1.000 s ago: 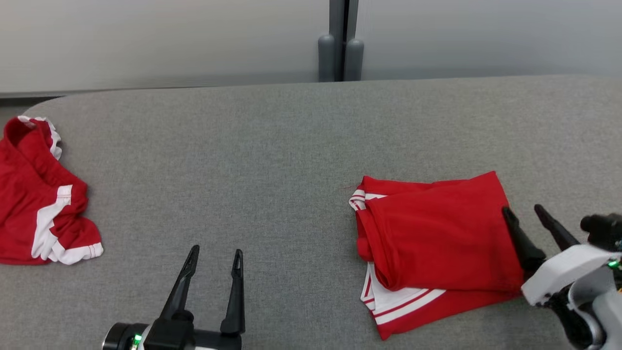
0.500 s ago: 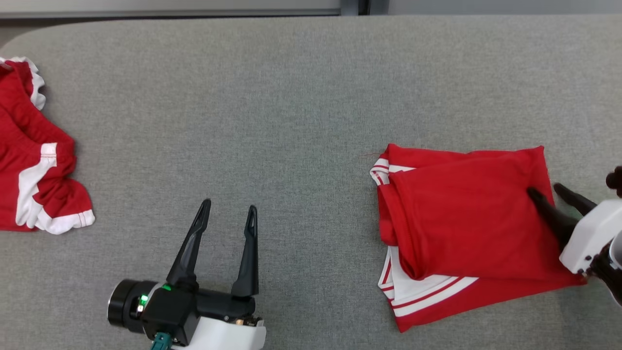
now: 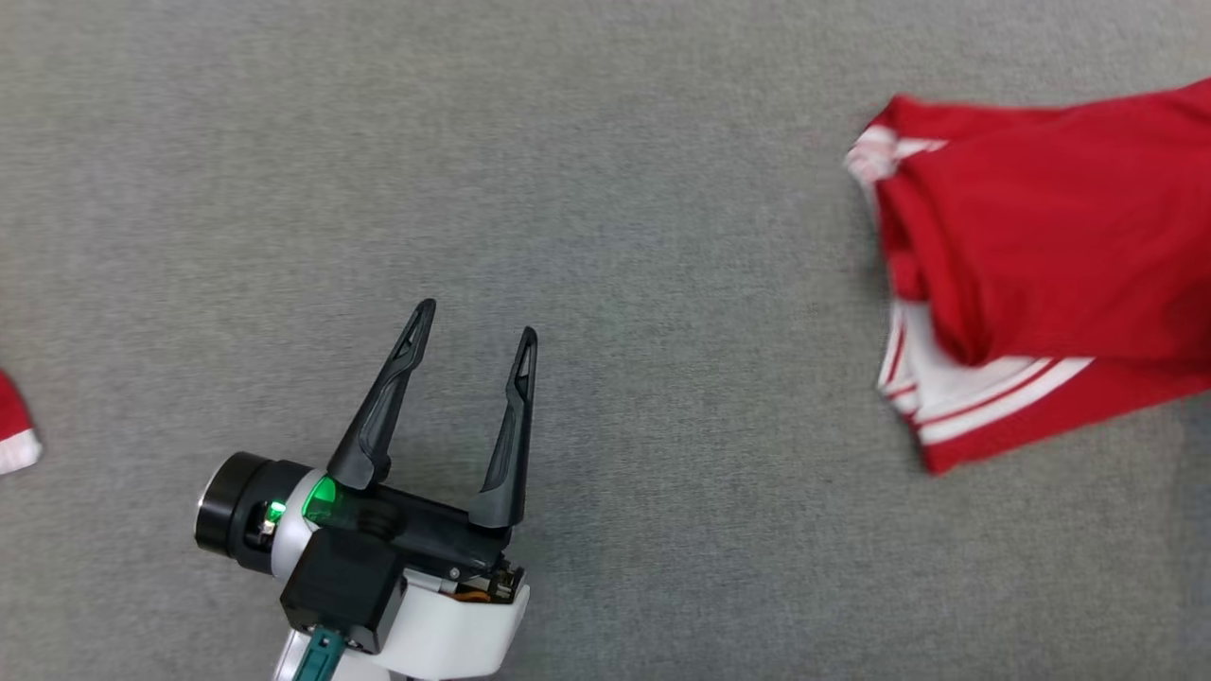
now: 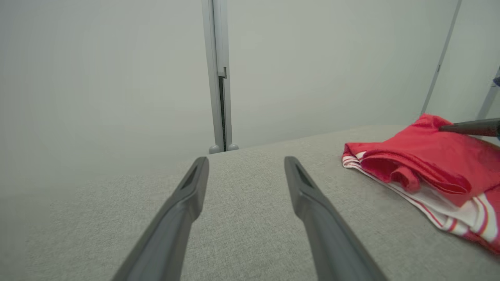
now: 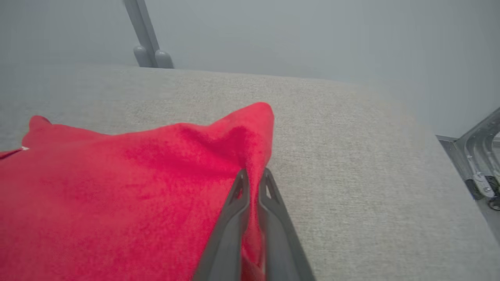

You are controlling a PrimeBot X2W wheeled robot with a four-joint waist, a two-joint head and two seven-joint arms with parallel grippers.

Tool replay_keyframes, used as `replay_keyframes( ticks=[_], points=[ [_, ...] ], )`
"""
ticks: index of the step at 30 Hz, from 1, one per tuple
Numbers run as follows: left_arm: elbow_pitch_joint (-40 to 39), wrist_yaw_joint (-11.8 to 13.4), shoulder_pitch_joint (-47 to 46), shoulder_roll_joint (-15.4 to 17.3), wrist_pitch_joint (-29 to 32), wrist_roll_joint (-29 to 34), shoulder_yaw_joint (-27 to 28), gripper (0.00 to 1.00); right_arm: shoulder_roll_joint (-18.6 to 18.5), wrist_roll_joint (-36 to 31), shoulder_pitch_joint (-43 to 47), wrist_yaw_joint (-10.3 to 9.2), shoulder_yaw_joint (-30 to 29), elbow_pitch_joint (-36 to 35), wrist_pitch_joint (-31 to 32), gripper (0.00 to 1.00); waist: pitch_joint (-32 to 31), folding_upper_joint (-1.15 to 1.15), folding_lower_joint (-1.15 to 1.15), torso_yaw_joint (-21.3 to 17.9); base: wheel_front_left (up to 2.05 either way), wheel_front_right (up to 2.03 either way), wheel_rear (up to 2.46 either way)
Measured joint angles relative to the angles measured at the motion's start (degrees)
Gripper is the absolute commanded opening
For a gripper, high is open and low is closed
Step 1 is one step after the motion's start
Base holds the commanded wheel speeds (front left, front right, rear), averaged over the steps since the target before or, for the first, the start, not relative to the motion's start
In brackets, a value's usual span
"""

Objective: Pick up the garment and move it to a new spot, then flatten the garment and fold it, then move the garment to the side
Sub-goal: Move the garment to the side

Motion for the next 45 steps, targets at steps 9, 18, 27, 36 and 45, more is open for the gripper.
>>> replay_keyframes(
  ticks=[9,18,27,36,45],
  points=[
    [-1.1,-1.3,-3.3,4.0,0.0,3.0,-1.3,1.00,-7.4,-8.3,-9.3,0.00,-2.8,6.0,-3.6,0.00,6.2,0.00,0.00,-5.7,0.00,0.00,0.00],
    [-1.9,-1.2,-5.8,6.7,0.0,3.5,-3.0,1.00,-8.6,-21.1,-19.5,-0.01,-6.8,14.8,-7.7,1.00,11.2,0.00,0.00,-7.4,0.00,0.00,0.00],
    [1.0,0.8,-6.7,5.1,0.0,1.6,-3.7,1.00,0.7,-30.9,-19.9,-0.01,-11.8,17.6,-14.9,1.00,8.9,0.00,0.00,-5.6,0.00,0.00,0.00],
    [6.5,3.2,-1.9,1.7,0.0,-2.9,-1.1,1.00,16.2,-31.1,2.4,-0.01,-17.6,2.8,-15.9,1.00,-1.2,0.00,0.00,-2.8,0.00,0.00,0.00],
    [7.2,2.9,4.6,0.2,0.0,-5.0,3.7,1.00,28.3,-33.9,24.7,-0.01,-24.0,-18.1,-16.1,1.00,-13.0,0.00,0.00,0.1,0.00,0.00,0.00]
  ],
)
